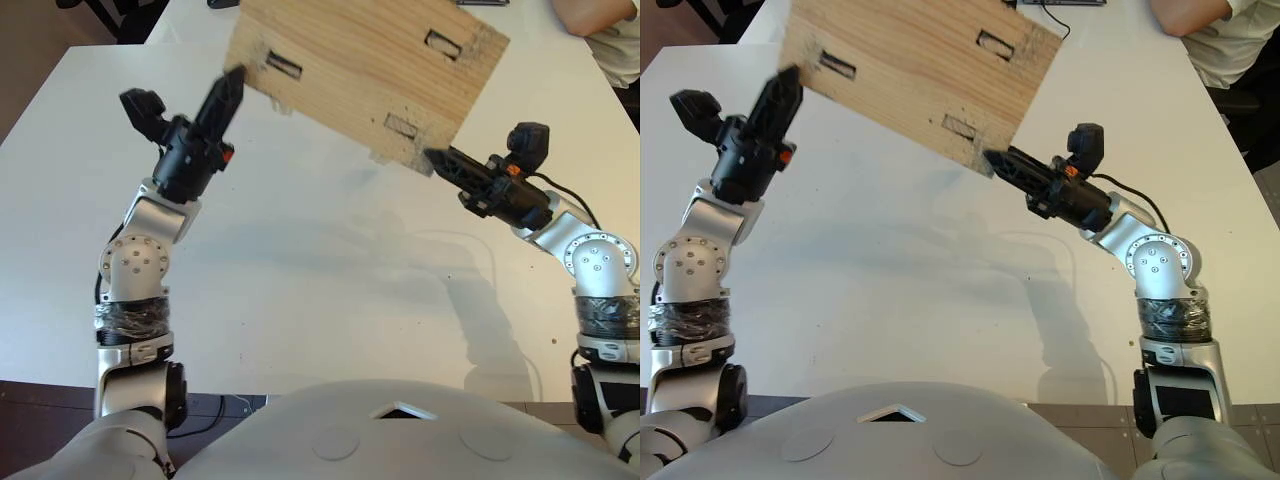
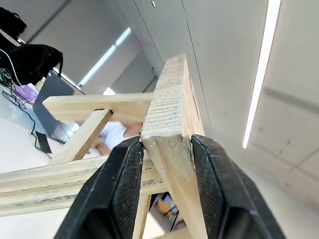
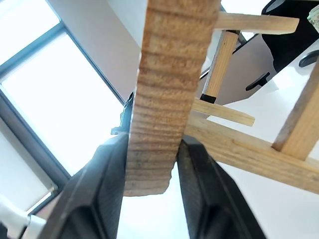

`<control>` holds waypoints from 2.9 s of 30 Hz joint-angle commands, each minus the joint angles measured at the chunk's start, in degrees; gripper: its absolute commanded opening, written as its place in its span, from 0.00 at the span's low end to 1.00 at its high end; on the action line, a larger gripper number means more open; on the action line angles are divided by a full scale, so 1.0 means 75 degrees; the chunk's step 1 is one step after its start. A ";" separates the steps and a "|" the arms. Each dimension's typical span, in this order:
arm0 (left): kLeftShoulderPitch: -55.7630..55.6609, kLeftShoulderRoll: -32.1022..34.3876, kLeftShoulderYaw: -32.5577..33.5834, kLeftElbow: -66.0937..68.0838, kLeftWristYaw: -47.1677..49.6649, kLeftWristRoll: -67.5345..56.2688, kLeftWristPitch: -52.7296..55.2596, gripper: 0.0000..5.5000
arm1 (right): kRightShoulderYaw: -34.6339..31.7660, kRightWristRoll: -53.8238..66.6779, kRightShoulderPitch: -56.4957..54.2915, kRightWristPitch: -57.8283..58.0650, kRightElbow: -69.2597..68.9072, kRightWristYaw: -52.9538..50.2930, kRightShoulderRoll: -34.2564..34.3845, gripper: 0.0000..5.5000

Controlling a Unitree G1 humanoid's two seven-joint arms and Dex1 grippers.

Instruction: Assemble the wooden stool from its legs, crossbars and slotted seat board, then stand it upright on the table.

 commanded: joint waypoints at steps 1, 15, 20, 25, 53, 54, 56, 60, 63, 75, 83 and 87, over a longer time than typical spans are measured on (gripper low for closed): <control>-0.1114 -0.1016 -0.0037 -0.2525 0.3608 -0.2776 -0.0676 0.25 | -0.0377 0.3514 -0.1828 -0.1437 -0.2280 -0.5101 0.1477 0.26; -0.0636 -0.2420 -0.0739 -0.1398 0.7589 -0.1981 -0.1151 0.24 | -0.0273 0.1528 -0.1654 -0.2191 -0.0493 -1.0782 0.2926 0.24; -0.0294 -0.2669 -0.0807 -0.0834 0.8020 -0.1306 -0.0871 0.24 | -0.0196 0.0679 -0.1047 -0.1889 -0.0234 -1.1196 0.2974 0.24; -0.0196 -0.2454 -0.0720 -0.0612 0.7628 -0.0383 -0.0624 0.24 | -0.0018 -0.0275 -0.0729 -0.1853 -0.0484 -1.0540 0.2781 0.30; 0.1168 -0.0154 -0.1625 0.0189 0.5780 1.0246 -0.1898 0.50 | 0.1060 -0.9291 -0.0078 -0.3215 0.0722 -0.8346 0.1996 0.68; 0.1288 -0.0380 -0.1721 0.0490 0.5896 1.0537 -0.2086 0.50 | 0.1210 -0.9492 -0.0035 -0.3398 0.0920 -0.8324 0.2163 0.68; 0.1375 -0.0736 -0.1894 0.0930 0.5987 1.0966 -0.2414 0.50 | 0.1397 -0.9932 -0.0078 -0.3807 0.1387 -0.8273 0.2363 0.68; 0.1095 -0.1183 -0.2380 0.2074 0.5771 1.1999 -0.3328 0.50 | 0.1339 -1.0608 -0.0306 -0.4613 0.2376 -0.8261 0.2731 0.59; 0.0865 -0.1433 -0.2279 0.2667 0.5717 1.2222 -0.3717 0.50 | 0.1199 -1.0856 -0.0477 -0.5026 0.2899 -0.8174 0.2869 0.59; -0.0478 -0.1927 -0.1219 0.5961 0.5482 1.2088 -0.5245 0.50 | 0.0913 -1.1757 -0.1454 -0.6050 0.5302 -0.8754 0.3805 0.59; -0.0955 -0.1804 -0.0701 0.6182 0.5214 1.1972 -0.5160 0.58 | 0.0462 -1.1777 -0.1410 -0.5712 0.5027 -0.9259 0.4335 0.58; -0.1392 -0.1829 -0.1061 0.6520 0.5174 1.2472 -0.4562 0.58 | 0.0067 -1.1794 -0.0781 -0.5458 0.4607 -0.9813 0.4625 0.58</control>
